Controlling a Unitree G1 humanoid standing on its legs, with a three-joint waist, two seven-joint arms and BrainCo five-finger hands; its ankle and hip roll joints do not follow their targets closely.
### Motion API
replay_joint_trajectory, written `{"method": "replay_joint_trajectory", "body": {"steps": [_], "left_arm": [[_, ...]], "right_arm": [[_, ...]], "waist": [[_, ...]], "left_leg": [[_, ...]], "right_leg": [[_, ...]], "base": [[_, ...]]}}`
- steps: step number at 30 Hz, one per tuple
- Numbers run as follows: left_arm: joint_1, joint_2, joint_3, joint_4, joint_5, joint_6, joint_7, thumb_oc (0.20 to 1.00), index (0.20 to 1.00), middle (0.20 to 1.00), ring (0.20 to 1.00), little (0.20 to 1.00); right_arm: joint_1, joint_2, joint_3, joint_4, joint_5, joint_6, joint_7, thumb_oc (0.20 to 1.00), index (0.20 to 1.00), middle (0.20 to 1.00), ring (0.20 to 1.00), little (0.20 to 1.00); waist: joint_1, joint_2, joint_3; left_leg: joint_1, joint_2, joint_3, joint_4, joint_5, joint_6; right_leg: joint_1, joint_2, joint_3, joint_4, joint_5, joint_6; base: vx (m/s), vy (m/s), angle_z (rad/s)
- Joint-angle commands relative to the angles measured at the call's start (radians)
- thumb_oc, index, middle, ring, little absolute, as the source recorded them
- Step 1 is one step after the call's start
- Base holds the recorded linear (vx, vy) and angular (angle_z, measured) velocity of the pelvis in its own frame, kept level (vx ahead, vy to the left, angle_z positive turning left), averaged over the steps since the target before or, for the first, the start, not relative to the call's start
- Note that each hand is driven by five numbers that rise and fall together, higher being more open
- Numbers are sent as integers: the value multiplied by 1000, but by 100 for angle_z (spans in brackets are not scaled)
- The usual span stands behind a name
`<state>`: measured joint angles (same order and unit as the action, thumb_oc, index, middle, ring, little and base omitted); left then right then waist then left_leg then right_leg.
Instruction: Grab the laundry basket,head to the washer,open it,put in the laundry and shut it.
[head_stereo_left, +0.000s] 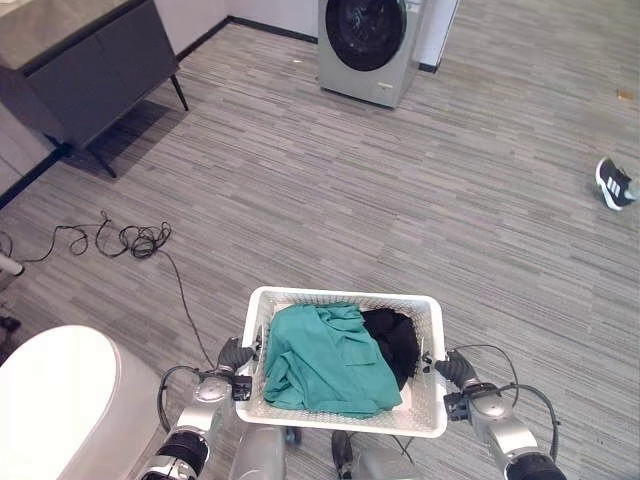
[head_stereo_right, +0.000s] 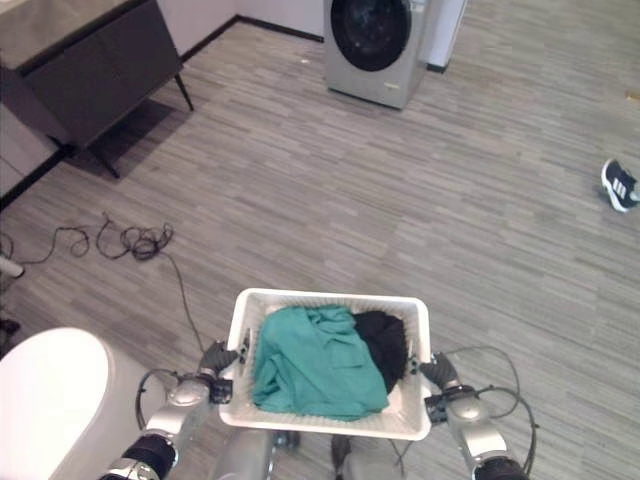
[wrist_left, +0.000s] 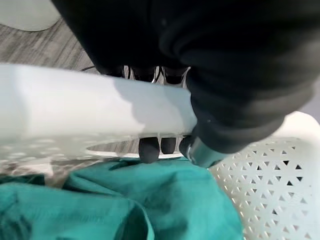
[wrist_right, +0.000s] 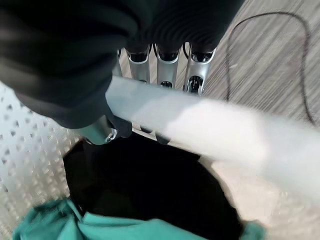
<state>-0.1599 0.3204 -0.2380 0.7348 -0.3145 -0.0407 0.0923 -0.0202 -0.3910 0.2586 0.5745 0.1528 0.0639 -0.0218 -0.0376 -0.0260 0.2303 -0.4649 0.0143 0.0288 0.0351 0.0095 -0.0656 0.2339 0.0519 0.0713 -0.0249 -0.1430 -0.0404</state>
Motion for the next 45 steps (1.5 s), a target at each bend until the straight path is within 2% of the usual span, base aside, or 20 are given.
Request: {"method": "replay_joint_trajectory", "body": {"steps": [1,3,6,7,9,10,11,12,14,16,20,24,26,30,31,33,37,40,43,45], "left_arm": [[15,57,47,-51,-45,-12,-22,200,200,200,200,200],[24,66,46,-78,-38,-18,-21,200,200,200,200,200],[16,72,36,-85,-29,-15,-19,200,200,200,200,200],[15,72,30,-89,-26,-10,-26,200,200,200,200,200],[22,67,36,-86,-16,-4,-26,200,200,200,200,200],[21,67,37,-83,-12,-4,-27,200,200,200,200,200],[21,71,45,-78,-12,-6,-30,200,200,200,200,200],[21,72,48,-78,-12,-7,-31,200,200,200,200,200],[3,68,46,-66,-12,-8,-37,200,200,200,200,200],[-2,63,55,-58,-10,-16,-38,200,200,200,200,200],[-6,40,38,-18,-7,-20,-56,200,200,200,200,200],[-29,20,24,18,-32,-13,-60,200,200,200,200,200],[-49,20,19,28,-41,-16,-47,200,200,200,200,200],[-64,9,-4,-8,-48,-21,-39,200,200,200,200,200],[-86,7,-27,-2,-29,-22,-44,200,200,200,200,200],[-90,24,-32,-9,-13,-22,-50,200,200,200,200,200],[-55,76,-18,-21,16,-23,-60,200,200,200,200,200],[-36,99,4,-26,13,-25,-52,200,200,200,200,200],[-23,108,8,-35,23,-20,-55,200,200,200,200,200],[-19,111,20,-42,22,-18,-57,200,200,200,200,200]], "right_arm": [[-63,-50,-71,-55,39,-71,26,200,200,200,200,200],[-70,-34,-69,-70,36,-73,33,200,200,200,200,200],[-81,-10,-76,-56,60,-76,38,200,200,200,200,200],[-88,11,-86,-34,109,-74,53,200,200,200,200,200],[-87,21,-95,-9,136,-73,60,200,200,200,200,200],[-86,21,-96,0,140,-72,62,200,200,200,200,200],[-89,18,-94,5,147,-74,70,200,200,200,200,200],[-92,12,-94,7,149,-73,70,200,200,200,200,200],[-97,1,-98,8,157,-69,61,200,200,200,200,200],[-96,1,-97,-21,169,-76,74,200,200,200,200,200],[-63,-35,-99,-31,193,-81,95,200,200,200,200,200],[-55,-73,-96,-35,171,-82,78,200,200,200,200,200],[-62,-83,-94,-24,165,-78,58,200,200,200,200,200],[-25,-91,-111,-59,172,-75,53,200,200,200,200,200],[-12,-79,-109,-55,166,-87,50,200,200,200,200,200],[0,-66,-91,-76,144,-96,55,200,200,200,200,200],[-40,-28,-57,-30,127,-89,87,200,200,200,200,200],[-54,-12,-43,-19,115,-84,104,200,200,200,200,200],[-56,-5,-47,-27,114,-83,102,200,200,200,200,200],[-57,-3,-54,-36,114,-82,106,200,200,200,200,200]], "waist": [[40,2,-62],[59,-18,-68],[61,-40,-52],[56,-16,-42],[40,8,-40],[35,15,-43],[13,2,-38],[5,-10,-36],[-19,-26,-38],[-39,-18,-40],[-75,-18,-59],[-86,-19,-32],[-68,-50,-13],[-22,-32,-5],[9,-16,-9],[39,-1,-20],[97,-22,-30],[106,-11,-21],[91,14,-8],[76,14,-9]], "left_leg": [[122,67,-30,26,152,-6],[89,39,-21,113,145,16],[125,-2,18,212,40,65],[208,-9,27,200,1,90],[302,-23,23,157,-25,102],[335,-26,19,140,-32,102],[417,-60,14,108,-62,95],[448,-77,10,102,-83,85],[520,-100,-16,100,-118,61],[579,-93,-38,100,-143,42],[628,-83,-87,192,-157,20],[438,-45,-45,670,89,-94],[331,-31,27,813,57,-68],[223,-7,103,502,20,-22],[207,-3,81,218,40,2],[194,29,13,14,120,-9],[238,-22,2,116,58,47],[327,-25,20,98,6,94],[377,-10,34,74,-8,103],[417,-24,52,57,-24,106]], "right_leg": [[-95,-43,16,165,-51,125],[-114,-68,23,292,-49,147],[-223,-100,15,607,193,221],[-303,-103,-30,750,282,213],[-390,-72,-66,815,252,208],[-432,-61,-88,787,241,205],[-468,-132,-208,587,175,186],[-480,-139,-243,436,152,183],[-487,-137,-244,125,191,196],[-540,-177,-244,23,237,216],[-518,-153,-152,105,271,199],[-432,-131,-155,149,216,124],[-381,-136,-168,145,184,100],[-301,-97,-191,116,132,114],[-263,-73,-184,102,106,129],[-202,-53,-162,107,55,134],[-227,-78,-131,359,17,185],[-356,-106,-152,666,214,256],[-421,-133,-213,751,221,256],[-452,-175,-270,671,210,237]], "base": [[681,205,-71],[602,270,-153],[605,338,-58],[722,429,-12],[652,345,10],[777,289,5],[802,208,13],[851,131,34],[700,-12,70],[694,-33,74],[567,-82,79],[372,-193,47],[362,-278,15],[466,-128,-25],[655,66,-24],[816,195,-59],[634,250,-115],[373,238,-28],[219,183,10],[291,130,1]]}}
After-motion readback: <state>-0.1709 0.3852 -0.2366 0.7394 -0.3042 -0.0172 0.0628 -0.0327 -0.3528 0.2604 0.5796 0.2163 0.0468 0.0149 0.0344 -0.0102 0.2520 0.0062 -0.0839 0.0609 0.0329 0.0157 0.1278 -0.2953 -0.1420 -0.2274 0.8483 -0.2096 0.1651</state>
